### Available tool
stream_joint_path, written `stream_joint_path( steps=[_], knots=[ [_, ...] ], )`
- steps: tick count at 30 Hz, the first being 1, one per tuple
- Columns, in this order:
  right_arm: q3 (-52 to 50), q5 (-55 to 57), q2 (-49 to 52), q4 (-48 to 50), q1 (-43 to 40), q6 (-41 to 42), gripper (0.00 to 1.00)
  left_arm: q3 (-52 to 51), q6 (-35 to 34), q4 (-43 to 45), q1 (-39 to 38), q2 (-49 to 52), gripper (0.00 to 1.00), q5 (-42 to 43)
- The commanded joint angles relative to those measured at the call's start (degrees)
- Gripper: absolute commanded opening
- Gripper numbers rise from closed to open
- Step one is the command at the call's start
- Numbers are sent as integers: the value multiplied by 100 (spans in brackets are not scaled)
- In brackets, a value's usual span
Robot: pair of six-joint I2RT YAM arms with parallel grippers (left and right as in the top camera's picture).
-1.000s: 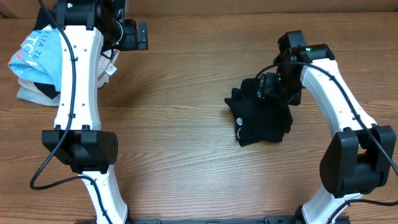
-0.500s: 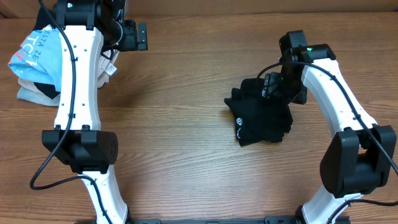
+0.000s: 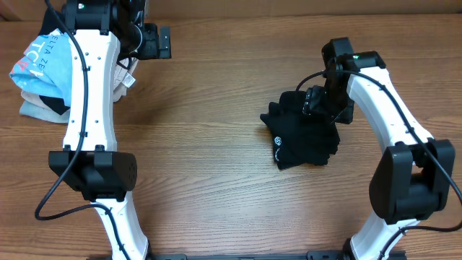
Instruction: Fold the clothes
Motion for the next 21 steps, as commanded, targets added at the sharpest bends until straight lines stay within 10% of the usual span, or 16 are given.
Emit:
stream_joint_path(
  steps=[1,5,10,21],
  knots=[
    [42,-26,57,15,4,44,66,44,111,4,-13,-68,100,-79],
    [44,-28,55,-11,-7,42,49,44,109,4,-13,-68,100,-76],
    [227,-28,-111,-326,-61,42,4,44,109,0,-11,-68,100,-76],
    [507,-26,-695,-1038,-922,-188,4,44,111,2,-11,-68,100,-76]
  ],
)
